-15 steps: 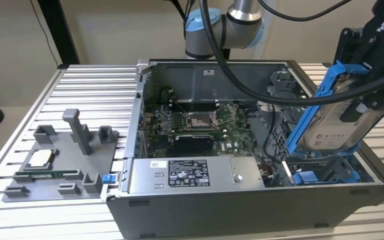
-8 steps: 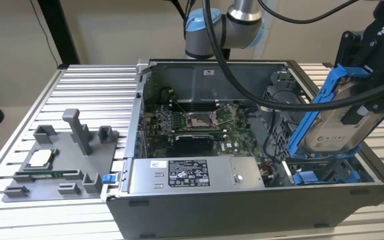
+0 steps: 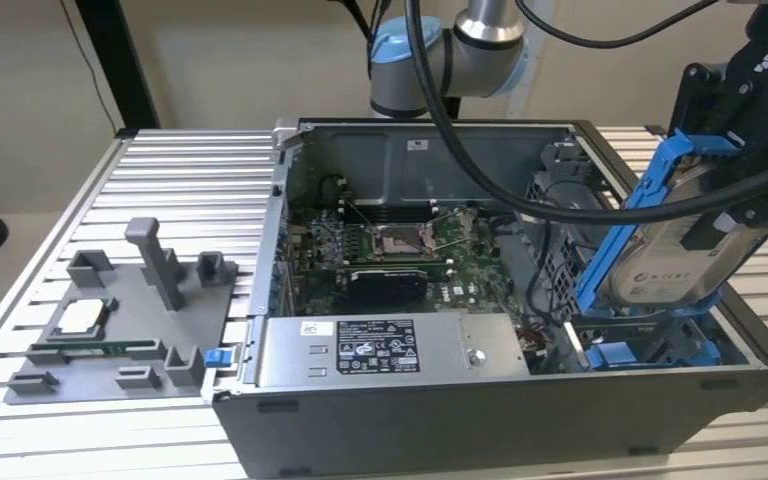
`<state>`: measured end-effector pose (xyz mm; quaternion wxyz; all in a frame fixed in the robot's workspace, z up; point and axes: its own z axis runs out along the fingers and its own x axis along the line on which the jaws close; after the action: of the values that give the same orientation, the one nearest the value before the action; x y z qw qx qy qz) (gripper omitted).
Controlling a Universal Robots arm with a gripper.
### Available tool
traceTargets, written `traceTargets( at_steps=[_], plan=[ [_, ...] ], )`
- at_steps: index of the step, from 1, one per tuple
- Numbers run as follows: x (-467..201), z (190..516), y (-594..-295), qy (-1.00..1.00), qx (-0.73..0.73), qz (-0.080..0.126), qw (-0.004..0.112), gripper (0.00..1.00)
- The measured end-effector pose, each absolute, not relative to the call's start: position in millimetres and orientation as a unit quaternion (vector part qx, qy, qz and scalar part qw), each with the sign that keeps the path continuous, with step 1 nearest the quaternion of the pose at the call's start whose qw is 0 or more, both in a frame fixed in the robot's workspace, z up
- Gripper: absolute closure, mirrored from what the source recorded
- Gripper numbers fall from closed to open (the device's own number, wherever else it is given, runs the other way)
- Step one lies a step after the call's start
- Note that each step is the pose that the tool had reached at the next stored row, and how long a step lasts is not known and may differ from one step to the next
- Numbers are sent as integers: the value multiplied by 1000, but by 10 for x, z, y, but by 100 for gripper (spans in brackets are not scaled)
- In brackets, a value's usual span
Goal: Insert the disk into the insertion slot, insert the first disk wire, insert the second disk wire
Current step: 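Insert the disk into the insertion slot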
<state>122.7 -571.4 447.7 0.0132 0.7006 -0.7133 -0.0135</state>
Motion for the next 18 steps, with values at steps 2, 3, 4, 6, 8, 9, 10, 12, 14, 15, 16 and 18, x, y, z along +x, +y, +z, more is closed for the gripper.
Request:
traceTargets(
  at_steps=[2,3,4,6,8,9,10,12,14,15,16,18],
  plan=[
    [1262,4465,-5715,-713,700,-14,13,100],
    [1281,4456,-5715,-713,700,-14,14,100],
    [1292,4441,-5715,-714,700,-14,14,100],
    [1295,4408,-5715,-714,700,-14,14,100],
    [1299,4370,-5716,-715,699,-14,13,100],
    [1305,4352,-5719,-715,699,-14,13,100],
    [1310,4334,-5722,-715,699,-15,13,100],
    [1322,4297,-5728,-716,698,-15,12,100],
    [1342,4261,-5735,-716,698,-16,11,100],
    [1355,4243,-5736,-716,698,-17,11,100],
    [1363,4225,-5736,-716,698,-17,11,100],
    [1372,4189,-5736,-716,698,-17,10,100]
  ],
)
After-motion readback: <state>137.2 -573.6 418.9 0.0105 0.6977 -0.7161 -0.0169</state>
